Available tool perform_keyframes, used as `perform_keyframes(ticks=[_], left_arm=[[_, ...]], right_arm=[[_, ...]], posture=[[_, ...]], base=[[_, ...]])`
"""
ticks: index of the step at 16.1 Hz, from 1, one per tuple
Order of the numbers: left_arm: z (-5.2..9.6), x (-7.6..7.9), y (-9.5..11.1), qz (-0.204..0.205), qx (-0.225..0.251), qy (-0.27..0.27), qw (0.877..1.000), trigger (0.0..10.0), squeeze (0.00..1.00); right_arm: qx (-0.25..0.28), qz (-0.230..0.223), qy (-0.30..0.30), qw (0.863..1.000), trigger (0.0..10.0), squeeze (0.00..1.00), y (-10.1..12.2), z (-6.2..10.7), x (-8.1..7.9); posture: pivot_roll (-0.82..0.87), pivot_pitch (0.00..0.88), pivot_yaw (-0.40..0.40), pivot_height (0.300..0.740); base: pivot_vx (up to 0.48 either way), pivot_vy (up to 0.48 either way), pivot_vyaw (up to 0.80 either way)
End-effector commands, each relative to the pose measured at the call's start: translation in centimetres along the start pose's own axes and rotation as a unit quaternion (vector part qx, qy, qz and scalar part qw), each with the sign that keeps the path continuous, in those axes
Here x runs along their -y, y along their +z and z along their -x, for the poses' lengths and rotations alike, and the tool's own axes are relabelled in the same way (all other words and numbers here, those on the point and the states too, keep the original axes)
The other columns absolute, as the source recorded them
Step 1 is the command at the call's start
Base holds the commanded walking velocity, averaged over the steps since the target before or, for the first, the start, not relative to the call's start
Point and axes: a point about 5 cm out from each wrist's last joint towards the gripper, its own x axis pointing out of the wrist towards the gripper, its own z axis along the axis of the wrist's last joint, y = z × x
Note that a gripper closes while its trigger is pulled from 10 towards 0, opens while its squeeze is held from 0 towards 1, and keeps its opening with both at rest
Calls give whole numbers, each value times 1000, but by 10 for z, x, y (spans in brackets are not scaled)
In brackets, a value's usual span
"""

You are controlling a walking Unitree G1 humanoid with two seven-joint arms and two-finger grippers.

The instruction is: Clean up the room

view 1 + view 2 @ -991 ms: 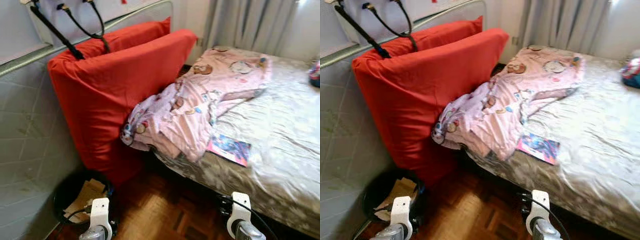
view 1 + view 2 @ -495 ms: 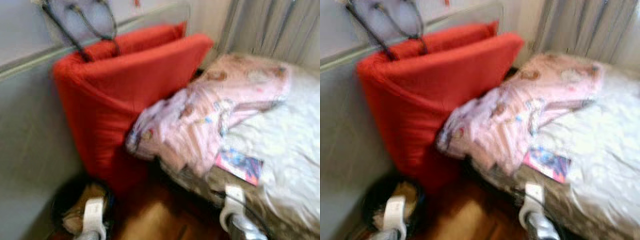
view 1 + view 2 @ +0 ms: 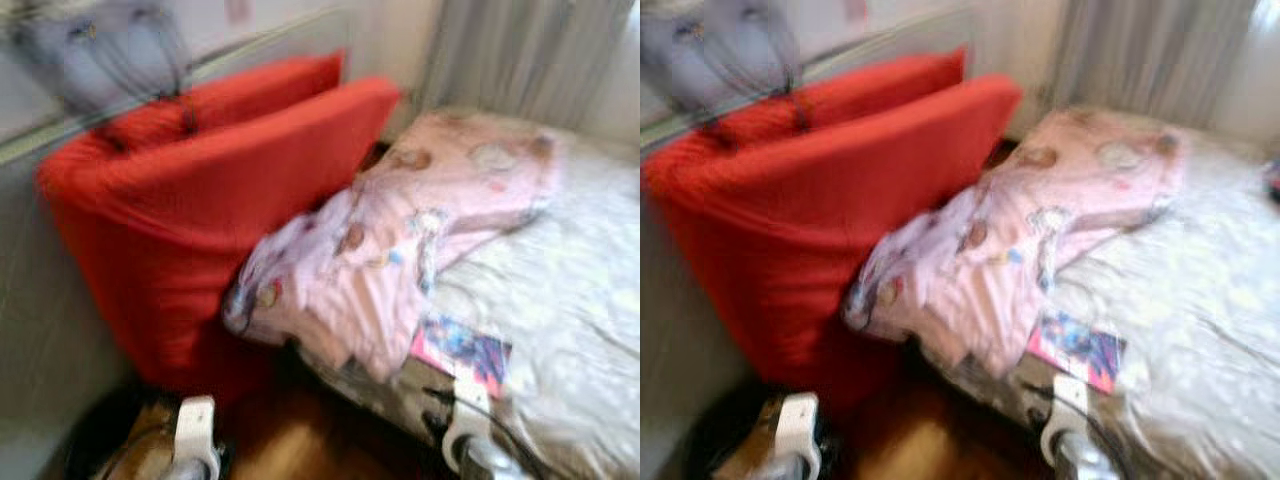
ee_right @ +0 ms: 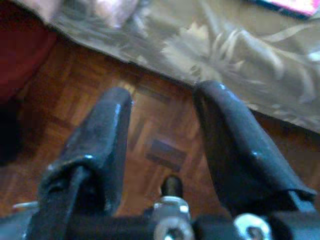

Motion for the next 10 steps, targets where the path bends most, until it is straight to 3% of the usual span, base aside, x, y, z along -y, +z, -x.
perform_keyframes(ticks=[1,4,9,10], left_arm=[[-1,6,4,3,5,-8,1000,10000,0],[-1,5,4,3,5,-8,1000,10000,0],[-1,4,3,-3,5,-6,1000,10000,0],[-1,3,3,-8,6,-6,1000,10000,0]], right_arm=[[1,-5,-18,1000,10000,0,-1,2,13],[0,-14,-19,1000,10000,0,-2,2,12],[-8,-9,-17,1000,10000,0,-4,2,11],[-5,-10,-18,1000,10000,0,-5,2,11]], posture=[[2,0,14,740],[2,0,17,740],[5,0,26,740],[4,0,31,740]], base=[[307,0,0],[309,0,0],[301,0,-663],[270,0,0]])
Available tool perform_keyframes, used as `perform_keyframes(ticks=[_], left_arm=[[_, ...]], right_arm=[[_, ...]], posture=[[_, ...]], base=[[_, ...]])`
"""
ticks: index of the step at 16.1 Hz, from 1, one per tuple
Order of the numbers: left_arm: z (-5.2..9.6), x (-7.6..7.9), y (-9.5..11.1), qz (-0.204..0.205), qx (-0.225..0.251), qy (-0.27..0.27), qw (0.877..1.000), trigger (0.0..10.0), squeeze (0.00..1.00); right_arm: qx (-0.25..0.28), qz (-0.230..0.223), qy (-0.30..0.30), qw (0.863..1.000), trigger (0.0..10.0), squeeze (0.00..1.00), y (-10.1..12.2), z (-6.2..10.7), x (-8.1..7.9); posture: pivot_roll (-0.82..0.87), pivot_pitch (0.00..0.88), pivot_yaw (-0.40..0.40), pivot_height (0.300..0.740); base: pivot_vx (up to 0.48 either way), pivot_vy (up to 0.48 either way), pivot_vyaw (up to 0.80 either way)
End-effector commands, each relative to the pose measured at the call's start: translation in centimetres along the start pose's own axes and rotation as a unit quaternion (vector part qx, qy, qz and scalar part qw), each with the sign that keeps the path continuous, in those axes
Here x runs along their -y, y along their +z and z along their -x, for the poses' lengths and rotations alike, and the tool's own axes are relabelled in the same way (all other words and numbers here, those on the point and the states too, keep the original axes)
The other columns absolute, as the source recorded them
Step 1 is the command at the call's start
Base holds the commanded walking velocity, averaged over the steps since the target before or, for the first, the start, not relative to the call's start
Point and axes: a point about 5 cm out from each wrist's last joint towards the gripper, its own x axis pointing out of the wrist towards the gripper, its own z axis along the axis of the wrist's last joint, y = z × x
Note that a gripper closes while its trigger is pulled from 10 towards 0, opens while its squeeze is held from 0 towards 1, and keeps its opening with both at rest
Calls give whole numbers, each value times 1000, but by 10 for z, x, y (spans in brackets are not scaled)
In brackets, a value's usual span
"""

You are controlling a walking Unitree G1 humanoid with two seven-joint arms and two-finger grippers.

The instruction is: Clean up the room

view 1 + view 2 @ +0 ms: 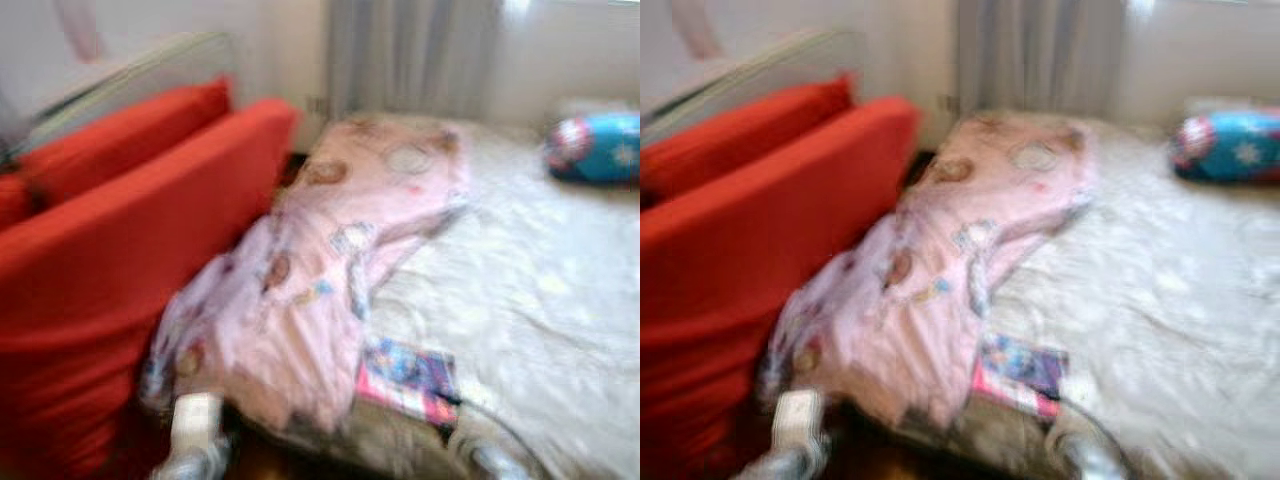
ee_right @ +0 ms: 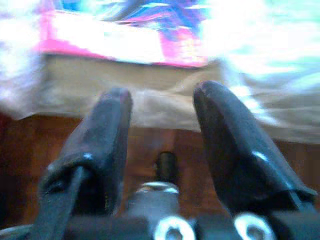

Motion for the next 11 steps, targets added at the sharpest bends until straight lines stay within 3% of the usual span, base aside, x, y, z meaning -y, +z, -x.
perform_keyframes(ticks=[1,6,11], left_arm=[[4,-19,-10,-8,-16,25,1000,10000,0],[7,-23,-12,28,34,31,999,10000,0],[14,-27,-20,36,91,35,995,10000,0]], right_arm=[[12,-1,21,1000,10000,0,7,-2,-17],[56,-19,26,998,10000,0,5,0,-19],[109,-44,18,993,10000,0,-3,5,-13]], posture=[[6,0,31,740],[-3,0,51,740],[9,0,38,740]], base=[[0,0,0],[0,0,0],[0,0,0]])
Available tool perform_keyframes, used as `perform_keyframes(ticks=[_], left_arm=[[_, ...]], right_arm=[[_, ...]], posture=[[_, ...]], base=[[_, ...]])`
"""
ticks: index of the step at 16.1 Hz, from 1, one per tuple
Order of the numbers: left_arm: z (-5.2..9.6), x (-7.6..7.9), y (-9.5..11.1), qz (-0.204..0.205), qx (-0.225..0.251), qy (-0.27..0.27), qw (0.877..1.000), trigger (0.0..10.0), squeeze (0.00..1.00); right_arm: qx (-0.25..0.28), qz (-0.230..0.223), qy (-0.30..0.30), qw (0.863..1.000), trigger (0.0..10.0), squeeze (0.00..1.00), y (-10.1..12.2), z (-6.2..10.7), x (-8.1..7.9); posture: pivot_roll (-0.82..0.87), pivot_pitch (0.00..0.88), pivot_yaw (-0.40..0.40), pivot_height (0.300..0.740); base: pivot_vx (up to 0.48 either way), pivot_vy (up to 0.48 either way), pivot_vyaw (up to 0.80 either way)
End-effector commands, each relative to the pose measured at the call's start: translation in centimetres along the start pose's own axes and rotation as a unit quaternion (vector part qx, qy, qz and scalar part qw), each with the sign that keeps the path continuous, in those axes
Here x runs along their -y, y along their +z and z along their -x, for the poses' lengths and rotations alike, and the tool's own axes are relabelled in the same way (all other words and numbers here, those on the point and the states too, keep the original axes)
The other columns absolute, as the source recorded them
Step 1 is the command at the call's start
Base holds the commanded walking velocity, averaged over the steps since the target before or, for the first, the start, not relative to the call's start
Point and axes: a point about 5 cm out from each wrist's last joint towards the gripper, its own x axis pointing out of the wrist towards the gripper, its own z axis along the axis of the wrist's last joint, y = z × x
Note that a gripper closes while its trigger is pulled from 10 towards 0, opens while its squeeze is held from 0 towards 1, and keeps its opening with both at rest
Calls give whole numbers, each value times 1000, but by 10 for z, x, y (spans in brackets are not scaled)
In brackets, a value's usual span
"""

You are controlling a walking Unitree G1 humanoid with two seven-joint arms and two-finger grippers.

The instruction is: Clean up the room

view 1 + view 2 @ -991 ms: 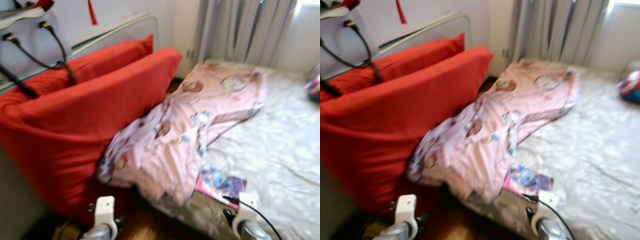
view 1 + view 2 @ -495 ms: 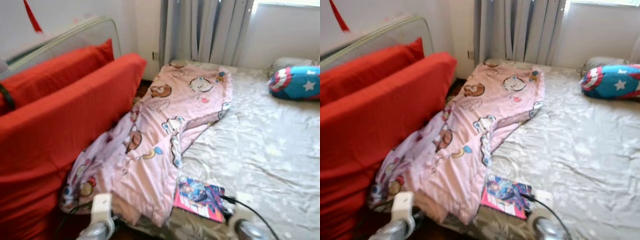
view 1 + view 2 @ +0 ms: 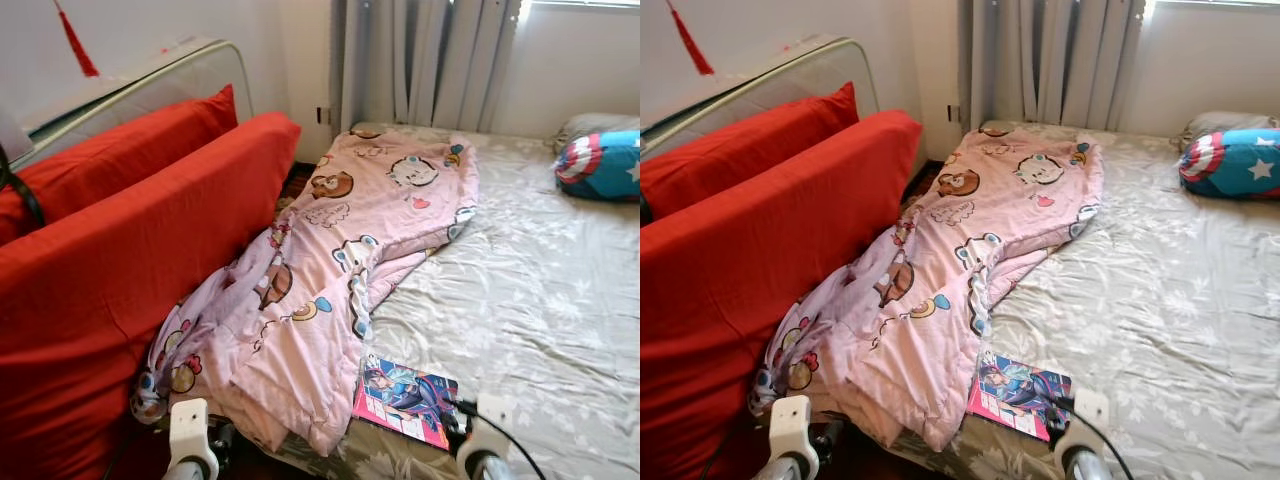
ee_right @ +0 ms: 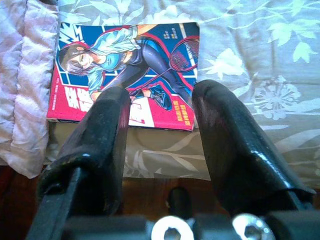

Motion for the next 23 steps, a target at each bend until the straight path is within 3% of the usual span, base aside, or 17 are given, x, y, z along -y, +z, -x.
perform_keyframes(ticks=[1,2,3,4,5,7,14,19,23], left_arm=[[-1,-5,10,5,29,4,1000,10000,0],[-11,-12,59,2,113,0,994,10000,0],[-12,-13,84,0,163,-4,987,10000,0],[-11,-11,90,-3,184,-10,983,10000,0],[-9,-9,98,-2,213,-13,977,10000,0],[-6,-6,112,-3,254,-17,967,10000,0],[2,-1,129,-14,302,-47,952,10000,0],[7,-8,132,-15,309,-43,950,10000,0],[14,-9,143,-16,333,-46,942,10000,0]], right_arm=[[17,-7,-1,1000,10000,0,1,1,0],[31,-10,-2,999,10000,0,0,3,2],[44,-11,-4,999,10000,0,-2,6,4],[69,-13,-7,997,10000,0,5,6,6],[208,2,6,978,10000,0,82,-5,5],[260,22,17,965,10000,0,104,-3,1],[298,22,34,954,10000,0,103,6,-8],[322,16,54,945,10000,0,104,13,-19],[329,16,73,941,10000,0,107,17,-31]], posture=[[12,0,33,740],[8,0,30,740],[5,0,27,740],[2,0,23,740],[0,0,16,740],[3,0,3,740],[13,0,10,740],[13,0,33,740],[45,0,5,740]], base=[[0,0,0],[0,0,0],[0,0,0],[0,0,0],[0,0,0],[0,0,0],[0,0,0],[0,0,0],[0,0,0]])
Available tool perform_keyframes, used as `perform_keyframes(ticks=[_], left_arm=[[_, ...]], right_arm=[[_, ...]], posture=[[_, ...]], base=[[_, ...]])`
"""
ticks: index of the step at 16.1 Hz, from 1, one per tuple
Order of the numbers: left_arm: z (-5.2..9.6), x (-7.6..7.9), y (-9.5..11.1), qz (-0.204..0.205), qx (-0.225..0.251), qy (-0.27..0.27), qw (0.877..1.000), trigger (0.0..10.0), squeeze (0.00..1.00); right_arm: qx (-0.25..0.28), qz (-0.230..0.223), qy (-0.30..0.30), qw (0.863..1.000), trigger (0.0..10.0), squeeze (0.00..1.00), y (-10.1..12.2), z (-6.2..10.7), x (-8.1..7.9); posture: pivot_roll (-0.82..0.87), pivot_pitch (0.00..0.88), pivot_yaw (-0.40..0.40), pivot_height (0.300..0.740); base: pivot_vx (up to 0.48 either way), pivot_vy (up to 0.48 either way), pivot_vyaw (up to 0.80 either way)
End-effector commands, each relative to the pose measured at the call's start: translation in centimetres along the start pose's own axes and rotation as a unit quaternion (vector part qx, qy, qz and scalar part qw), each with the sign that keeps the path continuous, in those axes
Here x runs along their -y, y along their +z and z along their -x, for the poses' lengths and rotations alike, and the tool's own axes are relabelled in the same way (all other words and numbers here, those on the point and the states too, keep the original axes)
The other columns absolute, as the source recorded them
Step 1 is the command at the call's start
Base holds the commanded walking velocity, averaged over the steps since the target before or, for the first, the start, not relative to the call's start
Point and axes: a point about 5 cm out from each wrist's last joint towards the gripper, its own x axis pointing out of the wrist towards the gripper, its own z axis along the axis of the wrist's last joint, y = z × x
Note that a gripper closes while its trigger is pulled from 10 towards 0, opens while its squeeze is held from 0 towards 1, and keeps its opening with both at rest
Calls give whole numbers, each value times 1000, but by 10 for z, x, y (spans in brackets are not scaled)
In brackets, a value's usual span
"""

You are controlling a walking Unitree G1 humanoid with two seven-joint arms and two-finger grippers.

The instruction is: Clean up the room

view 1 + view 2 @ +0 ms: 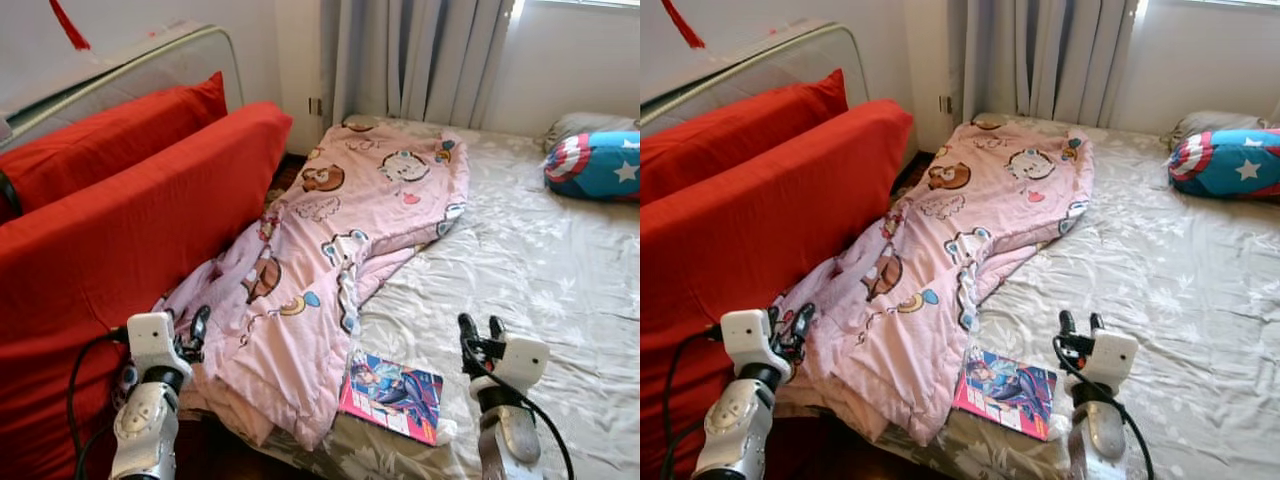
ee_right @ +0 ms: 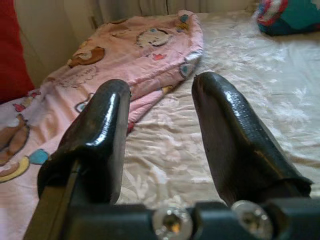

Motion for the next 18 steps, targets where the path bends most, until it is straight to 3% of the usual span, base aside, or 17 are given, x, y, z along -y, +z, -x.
perform_keyframes(ticks=[1,4,6,9,13,18], left_arm=[[-1,-2,5,-1,7,1,1000,10000,0],[4,1,12,6,19,1,1000,10000,0],[16,5,2,5,-2,-11,1000,10000,0],[22,6,3,-6,-2,-18,1000,10000,0],[36,8,-3,-4,-20,-12,1000,10000,0],[35,20,1,-2,-18,-28,999,10000,0]], right_arm=[[1,-4,6,1000,10000,0,3,-2,-3],[3,-7,7,1000,10000,0,5,-1,-3],[9,-9,1,1000,10000,0,6,9,-1],[5,-9,-3,1000,10000,0,5,20,-2],[-4,20,17,1000,10000,0,10,25,2],[-12,45,41,998,10000,0,18,22,-1]], posture=[[49,0,-1,740],[32,0,1,740],[-2,0,17,740],[7,0,4,740],[-3,0,-31,740],[0,0,-54,740]], base=[[0,0,0],[0,0,0],[0,0,0],[0,0,0],[0,0,0],[0,0,0]])
